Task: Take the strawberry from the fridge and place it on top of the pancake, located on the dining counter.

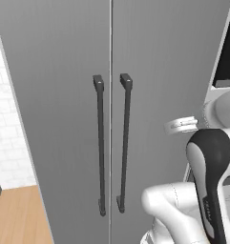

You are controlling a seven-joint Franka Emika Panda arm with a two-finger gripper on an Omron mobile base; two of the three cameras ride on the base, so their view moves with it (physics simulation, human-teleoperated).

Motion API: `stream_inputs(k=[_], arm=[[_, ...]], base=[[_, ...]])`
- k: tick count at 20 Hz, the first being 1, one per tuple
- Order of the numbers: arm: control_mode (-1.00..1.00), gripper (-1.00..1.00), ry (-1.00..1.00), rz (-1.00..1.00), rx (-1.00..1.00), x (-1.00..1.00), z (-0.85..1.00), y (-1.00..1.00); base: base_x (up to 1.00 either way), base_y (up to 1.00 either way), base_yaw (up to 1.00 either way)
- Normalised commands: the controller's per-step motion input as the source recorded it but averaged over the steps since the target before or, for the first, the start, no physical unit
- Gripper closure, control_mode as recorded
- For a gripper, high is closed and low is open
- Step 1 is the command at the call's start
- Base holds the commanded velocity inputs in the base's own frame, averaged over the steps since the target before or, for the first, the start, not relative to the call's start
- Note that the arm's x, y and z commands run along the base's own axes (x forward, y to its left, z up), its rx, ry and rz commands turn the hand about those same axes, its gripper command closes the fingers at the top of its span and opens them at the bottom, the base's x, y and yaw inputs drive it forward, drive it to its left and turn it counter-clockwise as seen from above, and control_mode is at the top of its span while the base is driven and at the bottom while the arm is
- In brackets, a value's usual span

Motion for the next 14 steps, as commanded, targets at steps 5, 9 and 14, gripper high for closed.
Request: stream_inputs(k=[5, 9, 14], arm=[[1.0, -1.0, 0.0, 0.0, 0.0, 0.0, 0.0, 0.0], [1.0, -1.0, 0.0, 0.0, 0.0, 0.0, 0.0, 0.0], [1.0, -1.0, 0.0, 0.0, 0.0, 0.0, 0.0, 0.0]], base=[[-0.14, 0.59, 0.0], [-0.43, 0.23, 0.0], [-0.67, 0.0, 0.0]])
